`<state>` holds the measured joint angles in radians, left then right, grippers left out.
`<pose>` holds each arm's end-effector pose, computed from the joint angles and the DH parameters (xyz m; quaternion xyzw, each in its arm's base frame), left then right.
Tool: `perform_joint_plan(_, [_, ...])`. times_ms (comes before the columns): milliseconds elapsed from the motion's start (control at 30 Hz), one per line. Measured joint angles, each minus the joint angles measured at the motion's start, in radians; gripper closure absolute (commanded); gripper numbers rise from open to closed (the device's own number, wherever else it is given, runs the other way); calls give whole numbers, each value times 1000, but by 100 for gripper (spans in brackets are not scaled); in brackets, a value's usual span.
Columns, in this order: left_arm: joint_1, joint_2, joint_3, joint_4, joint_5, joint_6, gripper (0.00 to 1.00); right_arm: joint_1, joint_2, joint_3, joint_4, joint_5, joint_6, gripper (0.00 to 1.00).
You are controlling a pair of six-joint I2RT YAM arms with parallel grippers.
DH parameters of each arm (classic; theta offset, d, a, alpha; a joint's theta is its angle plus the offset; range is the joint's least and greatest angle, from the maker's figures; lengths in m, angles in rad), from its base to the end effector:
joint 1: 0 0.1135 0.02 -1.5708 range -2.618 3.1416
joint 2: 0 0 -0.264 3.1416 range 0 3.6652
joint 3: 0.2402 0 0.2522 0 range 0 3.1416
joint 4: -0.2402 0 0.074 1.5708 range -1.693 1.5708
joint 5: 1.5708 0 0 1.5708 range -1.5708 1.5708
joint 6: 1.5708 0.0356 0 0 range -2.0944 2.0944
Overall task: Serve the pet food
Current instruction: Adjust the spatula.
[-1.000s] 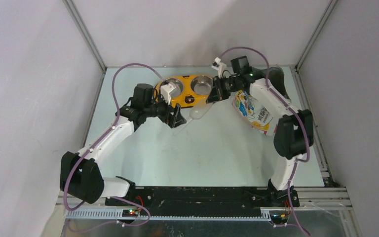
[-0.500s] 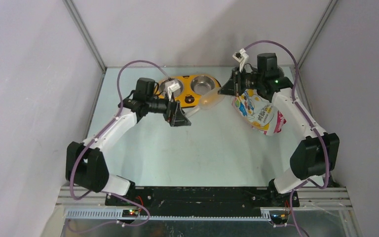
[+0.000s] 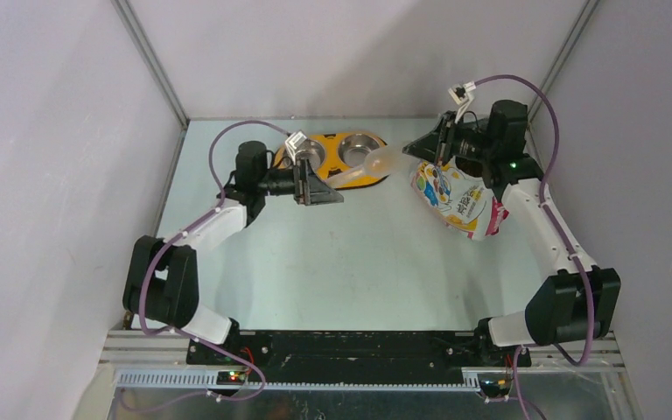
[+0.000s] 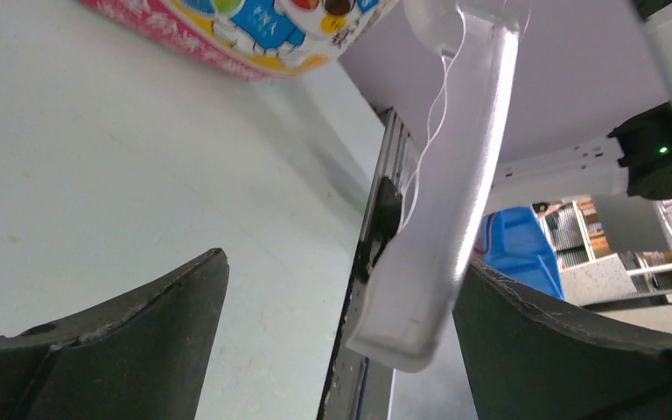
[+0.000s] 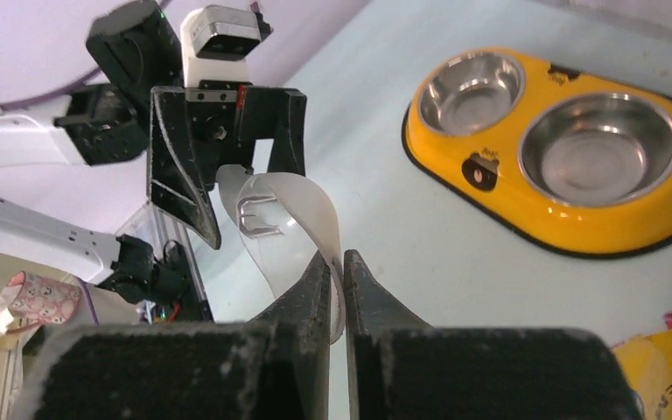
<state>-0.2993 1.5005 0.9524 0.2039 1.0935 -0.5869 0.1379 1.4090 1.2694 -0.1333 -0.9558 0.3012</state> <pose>0.3030 -0.1266 0.2699 0.1961 0.7342 -0.5949 0.2619 0.3124 0.0727 0.3739 -0.2193 0.7278 0.4745 0.4440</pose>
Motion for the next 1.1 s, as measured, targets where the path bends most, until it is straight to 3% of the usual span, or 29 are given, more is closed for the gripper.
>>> perform_joint_plan(267, [9,-27,-71,403,-1,-289,0,-24,10,-72,202,-43,166,100])
perform_joint_plan(600, [9,50,-135,947,-35,-672,0,-24,49,-122,307,-33,249,100])
perform_joint_plan(1100, [9,59,-154,920,-100,-692,5,-6,104,-145,398,-23,310,100])
